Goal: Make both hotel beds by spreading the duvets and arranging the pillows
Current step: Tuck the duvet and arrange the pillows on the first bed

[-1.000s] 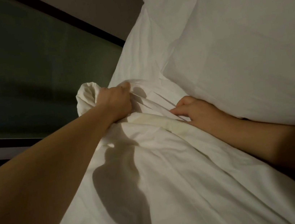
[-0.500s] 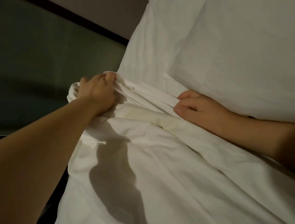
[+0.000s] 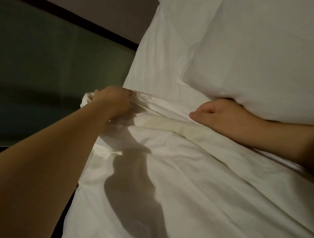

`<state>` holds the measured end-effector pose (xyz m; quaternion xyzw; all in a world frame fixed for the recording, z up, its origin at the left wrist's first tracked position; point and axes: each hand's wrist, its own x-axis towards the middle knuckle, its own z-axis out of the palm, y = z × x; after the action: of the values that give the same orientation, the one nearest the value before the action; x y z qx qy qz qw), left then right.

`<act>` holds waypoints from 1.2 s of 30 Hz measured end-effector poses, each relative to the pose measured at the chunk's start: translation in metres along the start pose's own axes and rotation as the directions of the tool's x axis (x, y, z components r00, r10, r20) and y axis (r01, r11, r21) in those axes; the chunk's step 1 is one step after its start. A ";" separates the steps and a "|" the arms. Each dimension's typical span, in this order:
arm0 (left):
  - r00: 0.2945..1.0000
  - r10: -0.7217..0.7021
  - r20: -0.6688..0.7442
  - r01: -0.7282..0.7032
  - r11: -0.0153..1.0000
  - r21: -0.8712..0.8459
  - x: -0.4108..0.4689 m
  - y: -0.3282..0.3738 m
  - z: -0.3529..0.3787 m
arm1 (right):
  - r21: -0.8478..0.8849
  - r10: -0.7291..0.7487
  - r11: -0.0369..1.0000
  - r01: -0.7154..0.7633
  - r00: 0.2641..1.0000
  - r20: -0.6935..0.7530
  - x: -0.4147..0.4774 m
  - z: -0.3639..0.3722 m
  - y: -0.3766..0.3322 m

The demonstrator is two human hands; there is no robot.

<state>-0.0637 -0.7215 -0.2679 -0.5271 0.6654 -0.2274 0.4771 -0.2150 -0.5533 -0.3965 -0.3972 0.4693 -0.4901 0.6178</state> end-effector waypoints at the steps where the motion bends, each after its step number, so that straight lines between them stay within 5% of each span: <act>1: 0.999 -0.031 0.017 0.032 0.996 -0.078 0.001 0.000 0.000 | -0.023 -0.001 1.000 0.001 1.000 0.003 0.000 0.000 0.000; 5: 0.978 -0.209 -0.011 0.175 0.845 -0.505 0.002 0.001 -0.007 | -0.109 0.002 0.994 -0.004 1.000 -0.017 0.000 -0.001 0.000; 8: 0.950 -0.300 -0.086 0.178 0.746 -0.641 0.000 -0.005 0.000 | -0.116 -0.008 0.993 0.002 0.999 -0.054 0.000 -0.001 0.000; 13: 0.953 -0.247 -0.178 0.101 0.808 -0.580 -0.007 -0.005 0.012 | -0.139 -0.009 0.990 -0.004 0.996 -0.094 -0.001 -0.001 -0.001; 17: 0.934 0.025 -0.357 -0.159 0.923 -0.351 -0.009 0.003 0.022 | -0.101 0.012 0.995 -0.021 0.996 -0.087 -0.002 -0.001 -0.002; 26: 0.911 0.193 -0.366 -0.298 0.919 -0.259 0.009 -0.001 0.028 | -0.131 0.036 0.990 -0.049 0.994 -0.100 0.001 -0.003 -0.001; 30: 0.927 0.128 -0.354 -0.230 0.937 -0.262 0.014 -0.001 0.027 | -0.149 0.030 0.988 -0.046 0.994 -0.103 0.003 -0.004 -0.001; 36: 0.955 -0.179 -0.237 0.060 0.898 -0.436 0.023 0.000 0.009 | -0.132 0.030 0.990 -0.039 0.997 -0.068 0.004 -0.003 -0.001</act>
<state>-0.0557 -0.7403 -0.2811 -0.6223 0.7238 -0.1763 0.2404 -0.2181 -0.5579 -0.3975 -0.4130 0.5278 -0.4597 0.5827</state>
